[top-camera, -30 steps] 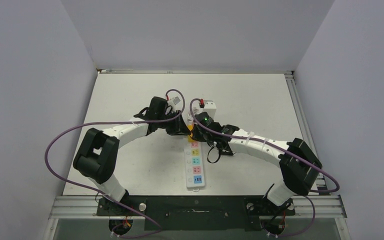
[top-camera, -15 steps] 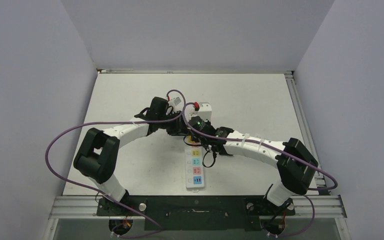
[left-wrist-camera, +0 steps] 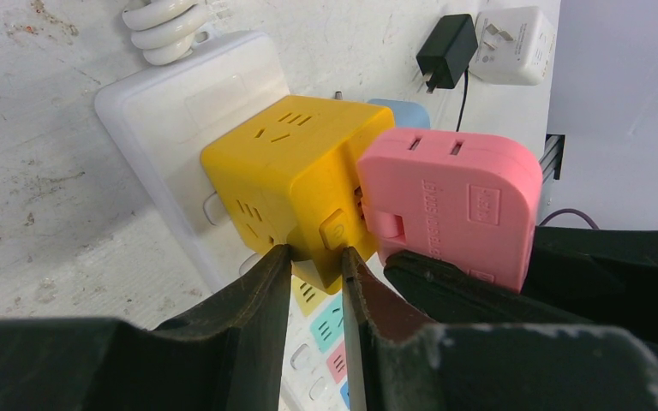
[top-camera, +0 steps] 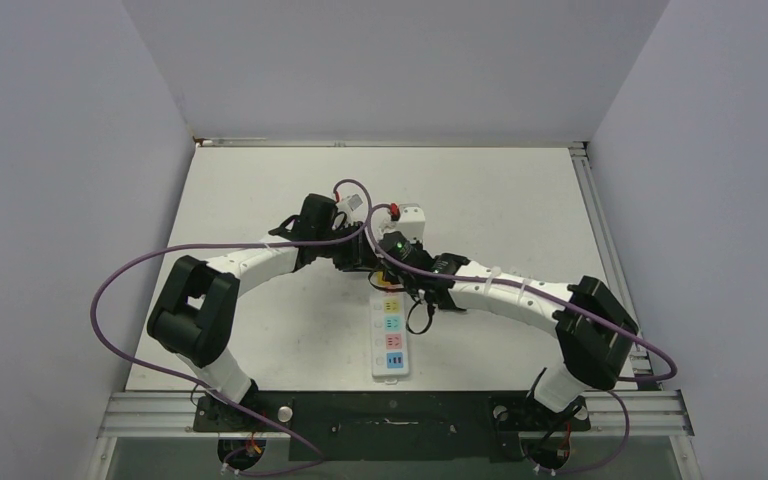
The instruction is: Pull the plug off the socket
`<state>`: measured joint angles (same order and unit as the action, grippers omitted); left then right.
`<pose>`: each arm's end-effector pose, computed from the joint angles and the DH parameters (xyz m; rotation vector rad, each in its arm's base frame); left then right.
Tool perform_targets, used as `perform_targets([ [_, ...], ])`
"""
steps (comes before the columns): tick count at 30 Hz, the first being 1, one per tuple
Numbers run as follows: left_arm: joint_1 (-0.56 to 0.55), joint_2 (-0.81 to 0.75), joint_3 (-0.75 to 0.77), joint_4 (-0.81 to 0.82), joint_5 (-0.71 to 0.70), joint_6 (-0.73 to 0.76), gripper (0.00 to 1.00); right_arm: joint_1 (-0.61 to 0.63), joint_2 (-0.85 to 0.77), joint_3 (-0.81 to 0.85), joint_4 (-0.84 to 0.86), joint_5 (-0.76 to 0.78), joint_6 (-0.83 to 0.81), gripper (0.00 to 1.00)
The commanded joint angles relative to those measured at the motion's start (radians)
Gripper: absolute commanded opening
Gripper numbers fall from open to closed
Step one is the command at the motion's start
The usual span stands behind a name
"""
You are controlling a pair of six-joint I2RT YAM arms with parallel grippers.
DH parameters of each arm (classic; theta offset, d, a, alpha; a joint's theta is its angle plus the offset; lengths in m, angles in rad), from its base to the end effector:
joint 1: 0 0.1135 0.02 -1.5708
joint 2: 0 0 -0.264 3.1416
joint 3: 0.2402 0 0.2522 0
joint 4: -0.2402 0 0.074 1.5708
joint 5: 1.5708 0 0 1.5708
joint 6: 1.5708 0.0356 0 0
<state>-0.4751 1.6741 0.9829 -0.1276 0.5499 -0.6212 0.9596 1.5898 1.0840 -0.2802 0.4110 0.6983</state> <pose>0.2987 -0.1746 0.1900 0.0969 2.5574 -1.1356 0.2089 0.2733 0.2358 -0.1028 2.3031 0.3773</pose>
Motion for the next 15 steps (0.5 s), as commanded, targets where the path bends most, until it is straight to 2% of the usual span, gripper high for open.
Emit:
perform_targets([
  [1, -0.003, 0.071, -0.028, -0.11, -0.151, 0.073, 0.22, -0.017, -0.108, -0.016, 0.132, -0.054, 0.028, 0.05],
  [10, -0.005, 0.072, -0.027, -0.109, -0.148, 0.073, 0.23, -0.066, -0.173, -0.061, 0.157, -0.091, 0.043, 0.05],
  [15, -0.005, 0.059, -0.026, -0.103, -0.148, 0.073, 0.23, -0.08, -0.225, -0.073, 0.11, -0.035, 0.024, 0.05],
])
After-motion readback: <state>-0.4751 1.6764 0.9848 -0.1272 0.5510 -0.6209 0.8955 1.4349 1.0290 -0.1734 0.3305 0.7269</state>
